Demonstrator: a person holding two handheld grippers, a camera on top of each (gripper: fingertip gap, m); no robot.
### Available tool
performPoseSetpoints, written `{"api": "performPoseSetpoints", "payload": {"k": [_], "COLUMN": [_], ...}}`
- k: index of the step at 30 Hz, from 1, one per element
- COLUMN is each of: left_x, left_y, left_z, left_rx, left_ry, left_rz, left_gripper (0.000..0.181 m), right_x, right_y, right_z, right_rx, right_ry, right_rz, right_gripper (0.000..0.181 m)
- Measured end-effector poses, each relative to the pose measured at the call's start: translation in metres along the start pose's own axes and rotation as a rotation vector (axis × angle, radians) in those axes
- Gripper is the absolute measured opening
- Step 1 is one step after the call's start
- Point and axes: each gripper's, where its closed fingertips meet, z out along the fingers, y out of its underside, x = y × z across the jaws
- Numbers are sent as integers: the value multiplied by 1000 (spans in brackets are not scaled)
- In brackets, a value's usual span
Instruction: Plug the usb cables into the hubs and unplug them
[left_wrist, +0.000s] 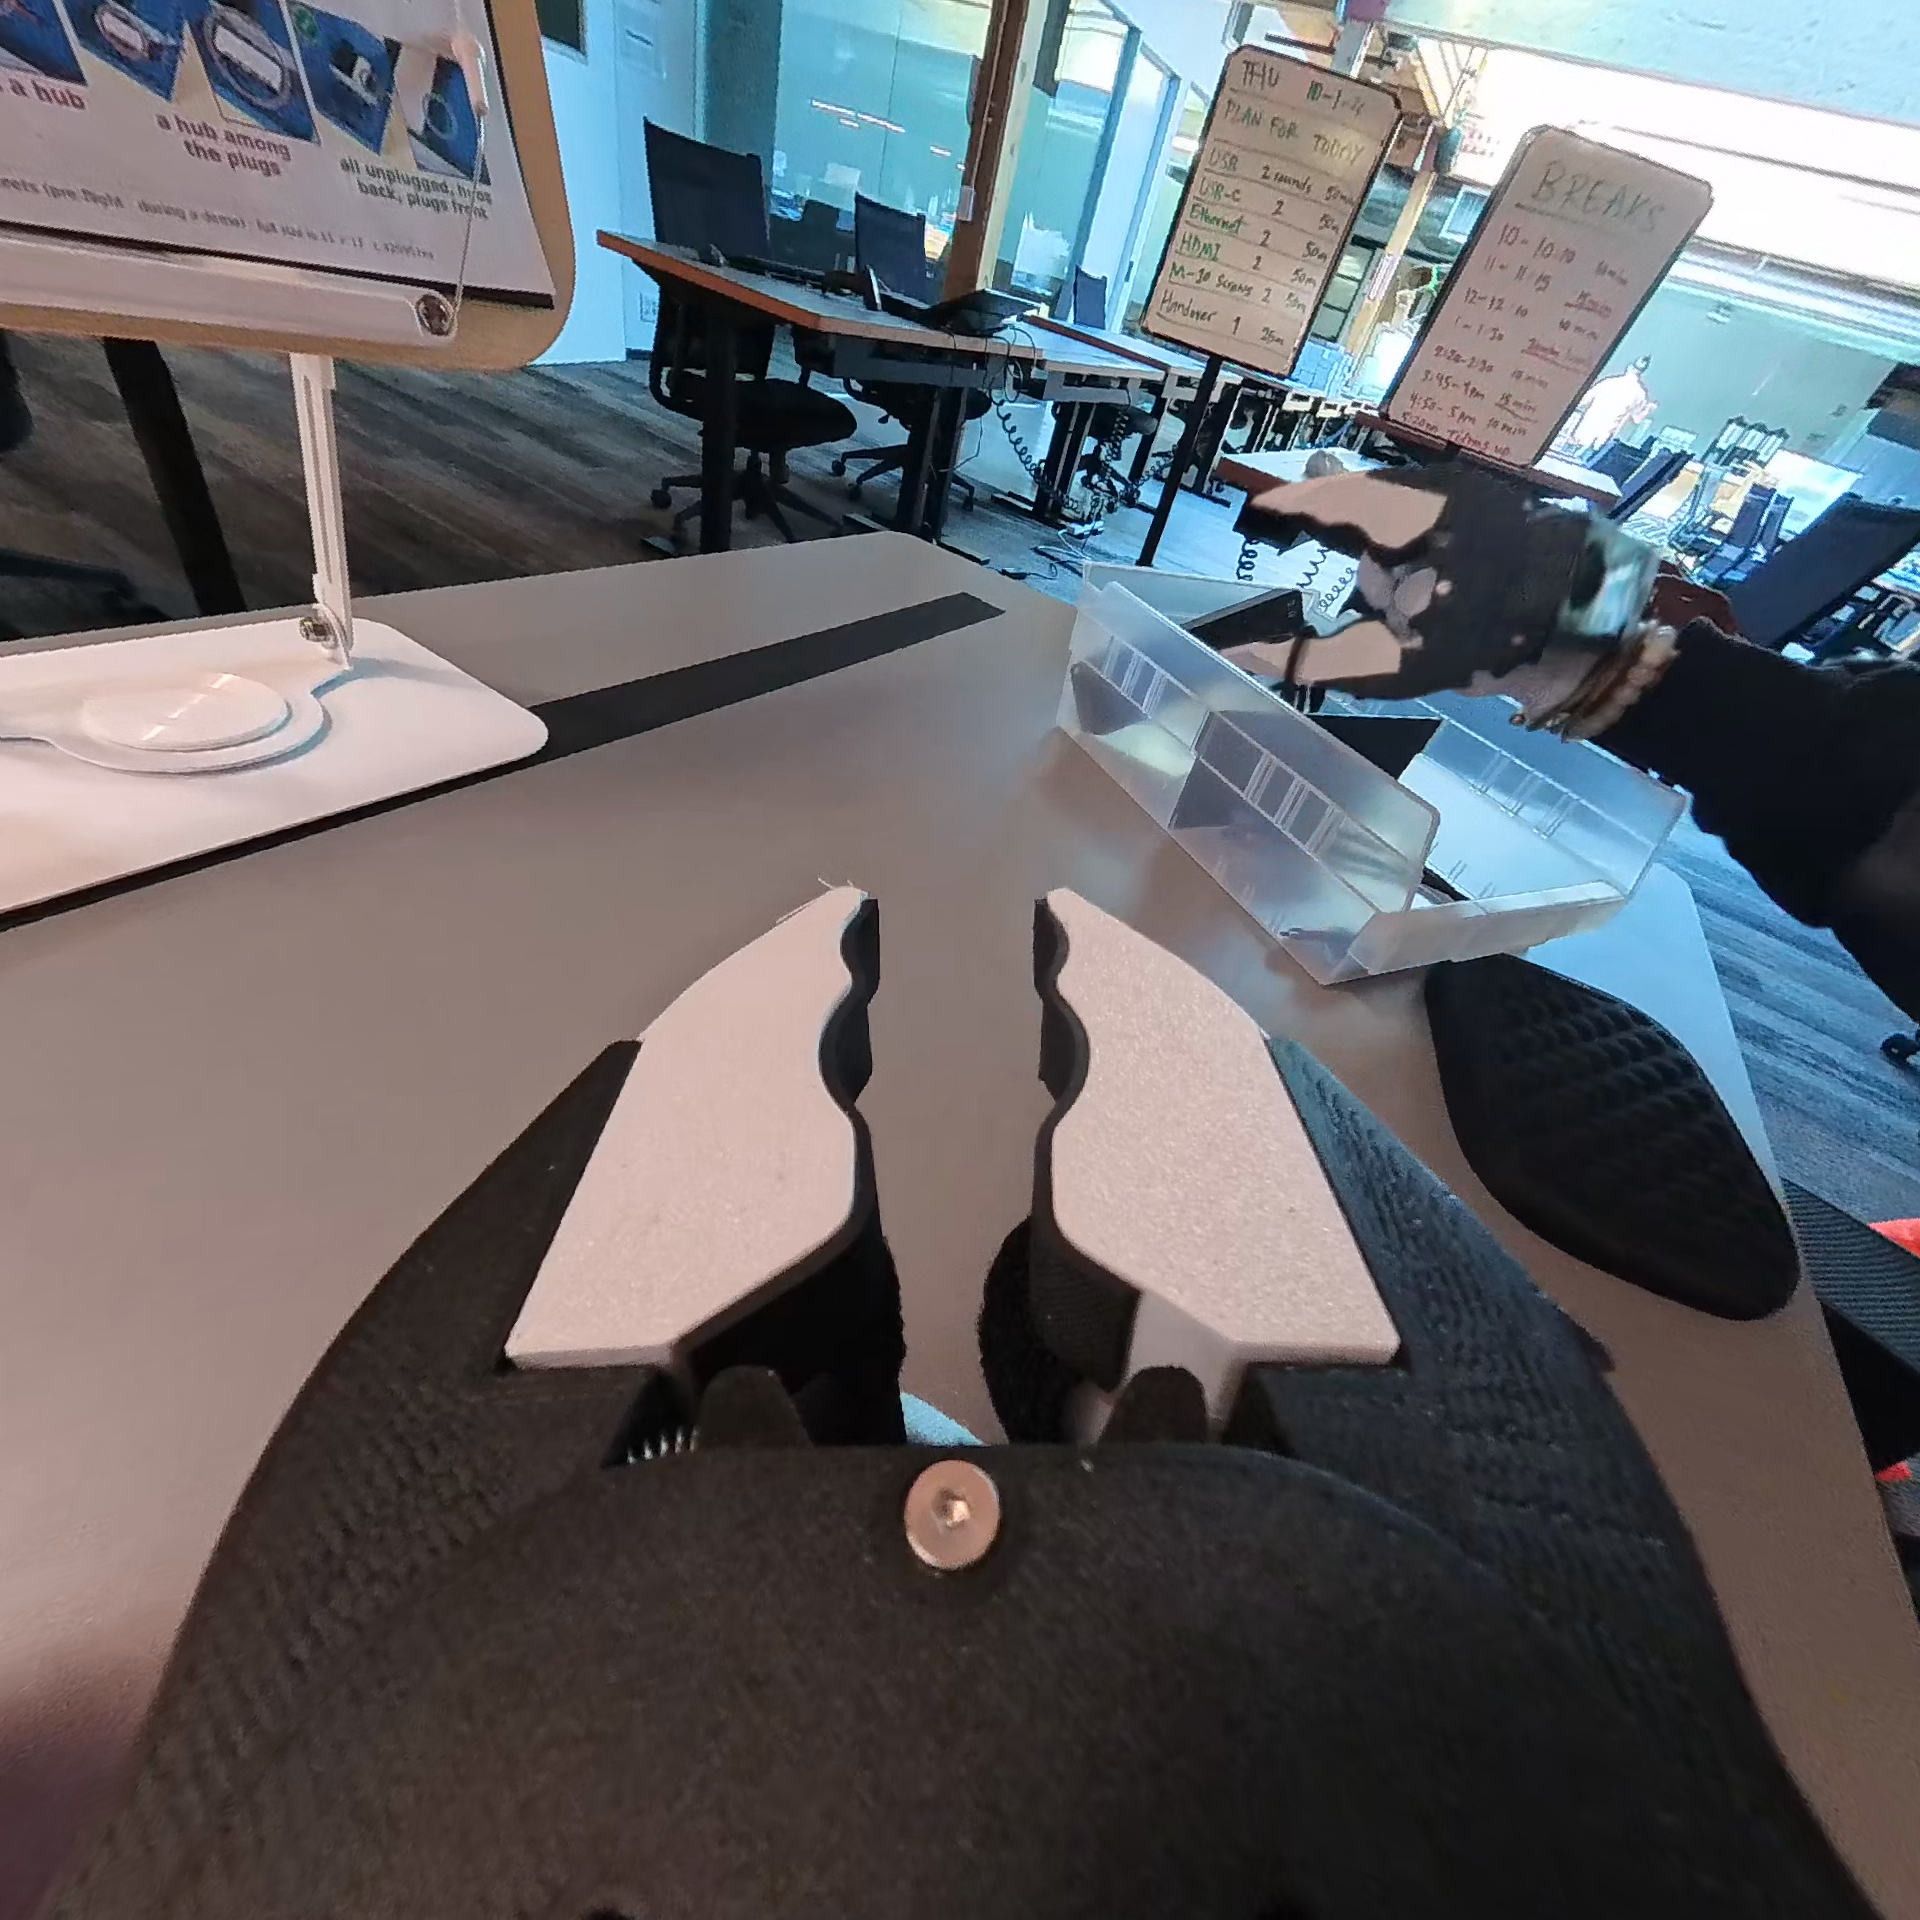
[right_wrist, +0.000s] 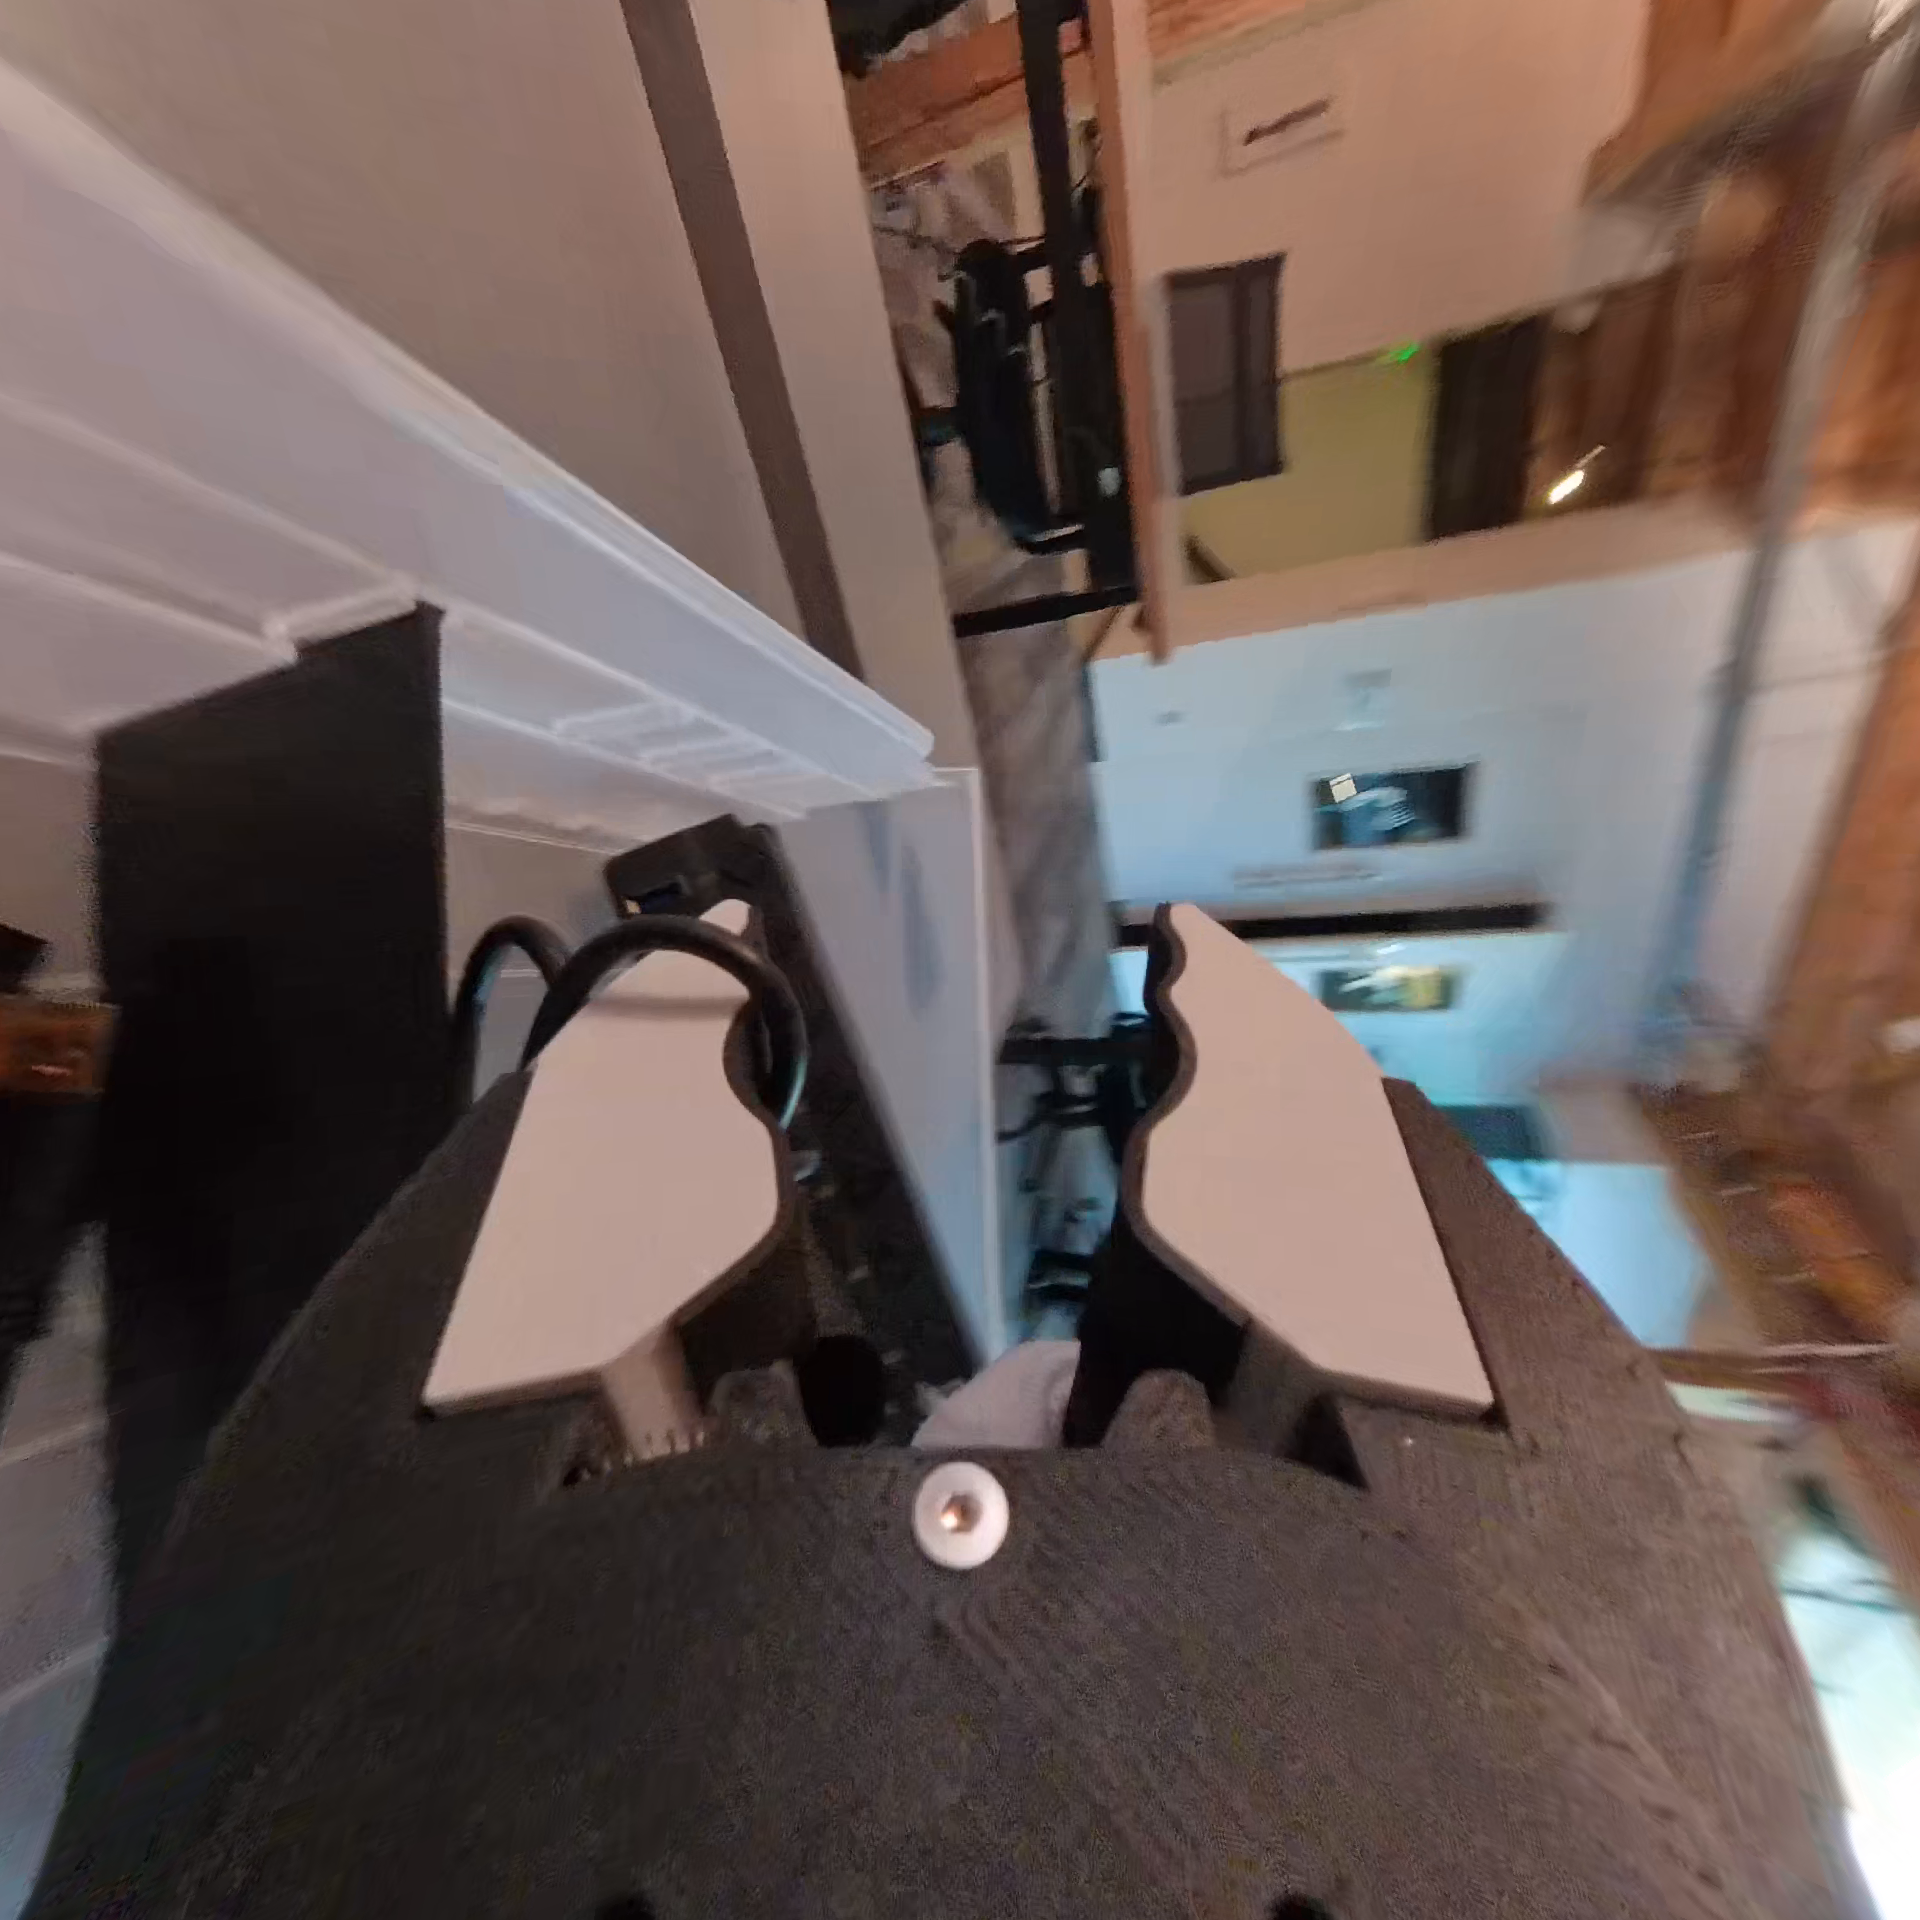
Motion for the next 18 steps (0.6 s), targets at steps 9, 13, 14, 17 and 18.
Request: {"api": "performPoseSetpoints", "payload": {"k": [9, 13, 14, 17, 18], "left_x": [0, 0, 0, 0, 0], "left_y": [2, 4, 5, 8, 9], "left_z": [1, 3, 3, 5, 6], "left_rx": [-7, -15, -18, -31, -37], "left_ry": [0, 2, 2, 3, 0], "left_rz": [-1, 0, 1, 5, 8], "left_gripper": [28, 28, 28, 28, 28], "right_x": [-42, -44, -43, -33, -29], "right_y": [32, 45, 49, 60, 66], "right_z": [-2, -14, -18, -28, -32], "right_rx": [-321, -529, -589, -731, -785], "right_ry": [-491, -624, -650, -695, -706], "right_rz": [811, 894, 857, 664, 573], "right_gripper": [60, 66, 70, 76, 79]}}
